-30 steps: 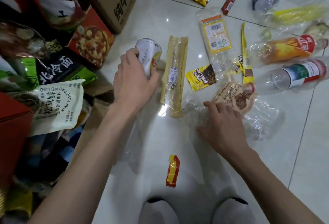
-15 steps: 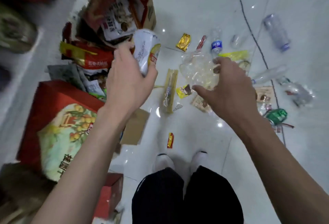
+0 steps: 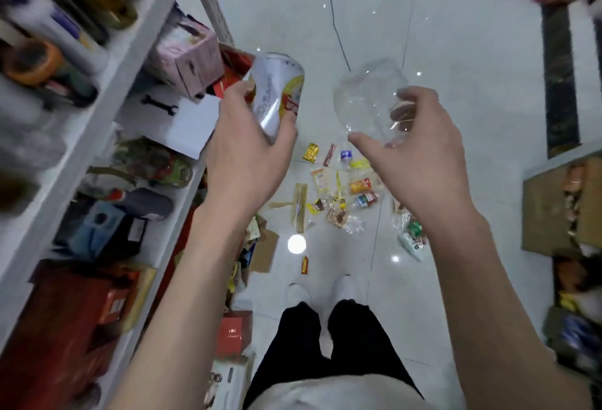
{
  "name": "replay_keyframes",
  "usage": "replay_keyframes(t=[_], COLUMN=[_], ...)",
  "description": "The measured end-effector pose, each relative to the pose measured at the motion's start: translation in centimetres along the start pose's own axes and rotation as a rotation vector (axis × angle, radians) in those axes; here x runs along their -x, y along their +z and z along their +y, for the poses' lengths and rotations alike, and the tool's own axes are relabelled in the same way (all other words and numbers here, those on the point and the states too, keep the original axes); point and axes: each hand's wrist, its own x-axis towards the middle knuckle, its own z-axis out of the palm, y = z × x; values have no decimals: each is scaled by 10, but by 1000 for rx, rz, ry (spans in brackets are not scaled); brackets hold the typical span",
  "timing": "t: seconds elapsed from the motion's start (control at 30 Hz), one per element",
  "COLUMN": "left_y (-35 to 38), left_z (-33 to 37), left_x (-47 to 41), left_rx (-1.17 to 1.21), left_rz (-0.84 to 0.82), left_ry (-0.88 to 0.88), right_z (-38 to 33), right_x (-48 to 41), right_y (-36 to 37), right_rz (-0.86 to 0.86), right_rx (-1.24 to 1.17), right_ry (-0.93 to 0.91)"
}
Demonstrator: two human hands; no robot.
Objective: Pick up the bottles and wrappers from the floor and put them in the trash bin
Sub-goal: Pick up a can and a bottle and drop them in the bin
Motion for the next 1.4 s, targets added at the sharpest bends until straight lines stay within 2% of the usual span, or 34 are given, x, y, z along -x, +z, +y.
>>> replay_keyframes(t=[0.17,0.4,0.67,0.93,1.23,1.4], left_y=[-22,-42,-36,-13,22,48], left_z=[51,55,39,61,102,133], left_x=[36,91,163,260,386,474], left_rx=[58,130,163,224,263,224], left_rz=[-34,-177,-476,-765,-1018,-1085], left_ry=[99,211,361,526,695,783], right_z=[-21,-14,7,22,60,99], right_x=[36,124,269,405,541,613], right_y=[-57,-92,-94,-130,-182,-216], right_rz=[108,242,449,660,901,977], right_rx=[-34,12,60,135,163,148], right_ry=[3,97,385,642,867,924])
